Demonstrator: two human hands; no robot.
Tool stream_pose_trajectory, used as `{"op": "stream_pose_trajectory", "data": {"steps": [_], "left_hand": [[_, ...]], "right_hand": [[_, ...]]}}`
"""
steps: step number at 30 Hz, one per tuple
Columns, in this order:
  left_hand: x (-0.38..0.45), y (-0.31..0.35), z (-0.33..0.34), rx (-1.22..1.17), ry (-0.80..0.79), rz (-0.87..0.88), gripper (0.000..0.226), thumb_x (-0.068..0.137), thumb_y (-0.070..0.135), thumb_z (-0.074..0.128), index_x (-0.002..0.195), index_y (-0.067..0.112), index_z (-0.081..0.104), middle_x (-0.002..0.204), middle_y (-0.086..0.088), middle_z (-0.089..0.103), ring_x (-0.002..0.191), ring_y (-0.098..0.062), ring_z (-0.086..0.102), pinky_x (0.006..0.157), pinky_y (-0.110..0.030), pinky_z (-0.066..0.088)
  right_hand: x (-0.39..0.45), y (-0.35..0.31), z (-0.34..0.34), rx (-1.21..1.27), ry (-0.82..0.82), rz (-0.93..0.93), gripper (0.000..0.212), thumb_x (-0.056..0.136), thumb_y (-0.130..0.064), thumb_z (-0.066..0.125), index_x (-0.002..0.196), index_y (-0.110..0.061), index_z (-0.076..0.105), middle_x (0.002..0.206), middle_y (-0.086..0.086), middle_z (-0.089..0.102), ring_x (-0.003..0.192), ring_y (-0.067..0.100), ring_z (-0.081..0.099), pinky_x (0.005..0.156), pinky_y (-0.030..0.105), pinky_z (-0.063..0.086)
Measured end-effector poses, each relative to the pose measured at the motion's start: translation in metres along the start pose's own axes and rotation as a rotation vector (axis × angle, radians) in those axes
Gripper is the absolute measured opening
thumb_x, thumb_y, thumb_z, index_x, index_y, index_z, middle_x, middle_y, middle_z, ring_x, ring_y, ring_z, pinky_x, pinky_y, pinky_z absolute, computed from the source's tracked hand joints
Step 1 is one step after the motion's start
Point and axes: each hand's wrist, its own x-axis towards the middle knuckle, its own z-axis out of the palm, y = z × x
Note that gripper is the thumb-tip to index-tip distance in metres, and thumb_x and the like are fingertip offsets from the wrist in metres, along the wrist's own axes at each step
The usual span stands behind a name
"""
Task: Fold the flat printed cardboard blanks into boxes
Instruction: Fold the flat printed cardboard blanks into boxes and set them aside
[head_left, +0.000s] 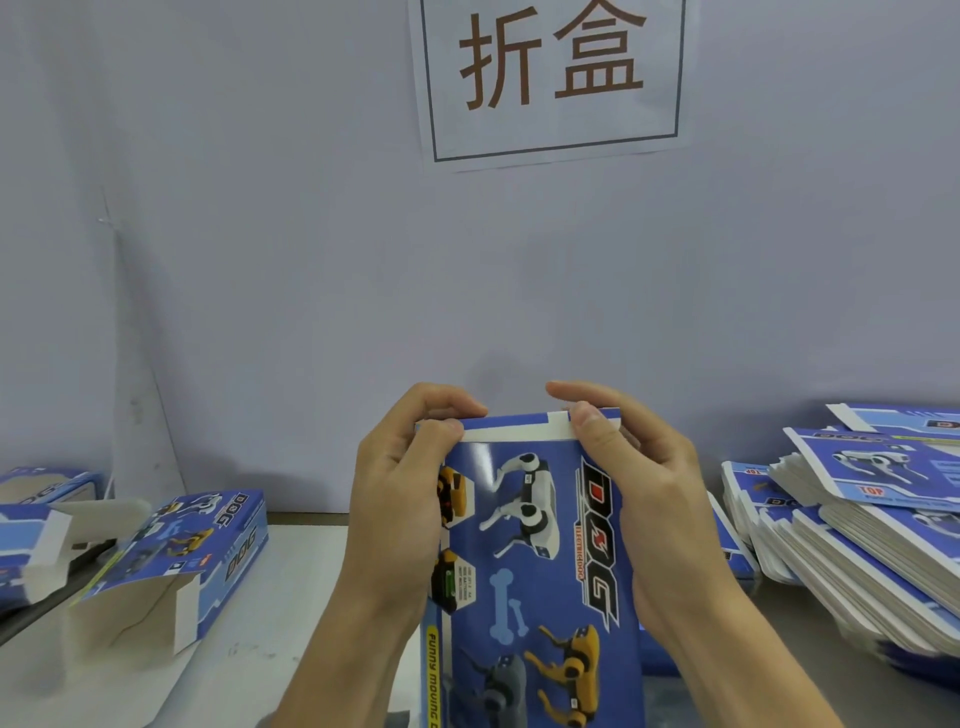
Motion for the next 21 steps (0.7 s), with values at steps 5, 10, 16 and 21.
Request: {"op": "stream_pose_trajectory", "data": {"steps": [5,10,16,21], "left_hand": [[-0.0012,-0.0034,0.0013,0.017,0.017,-0.017,0.014,0.091,0.026,0.054,0.084,0.023,0.066,0.091,-0.008,0.071,0.09,-0.033,0.074,0.055,-0.036,0.059],[-0.0012,-0.0041,0.0012,0.029,0.006,-0.007,0.016,0.086,0.032,0.052,0.085,0.023,0.066,0.088,-0.005,0.072,0.086,-0.029,0.075,0.052,-0.03,0.057],[-0.0014,-0.0034,0.0007,-0.022,0.011,0.01,0.009,0.088,0.028,0.053,0.089,0.031,0.062,0.101,-0.006,0.07,0.096,-0.032,0.073,0.057,-0.034,0.059],[-0.0016,-0.0027,0.0027,0.023,-0.014,-0.004,0.02,0.094,0.019,0.054,0.078,0.025,0.064,0.089,0.002,0.072,0.084,-0.028,0.075,0.053,-0.03,0.057]], "right_hand": [[0.0012,0.0018,0.0002,0.015,0.012,0.041,0.013,0.081,-0.035,0.064,0.075,-0.028,0.073,0.075,0.011,0.074,0.061,0.023,0.072,0.047,0.028,0.056],[0.0021,0.0037,-0.0021,-0.005,0.007,0.035,0.013,0.079,-0.035,0.065,0.077,-0.027,0.075,0.076,0.011,0.075,0.062,0.025,0.072,0.048,0.03,0.057],[0.0022,0.006,-0.0025,-0.044,-0.034,0.017,0.032,0.076,-0.047,0.061,0.104,-0.034,0.069,0.082,0.009,0.075,0.07,0.024,0.075,0.052,0.028,0.059],[0.0015,0.0079,-0.002,-0.025,-0.024,0.042,0.012,0.078,-0.03,0.063,0.07,-0.027,0.072,0.071,0.01,0.072,0.058,0.022,0.071,0.046,0.027,0.054]]}}
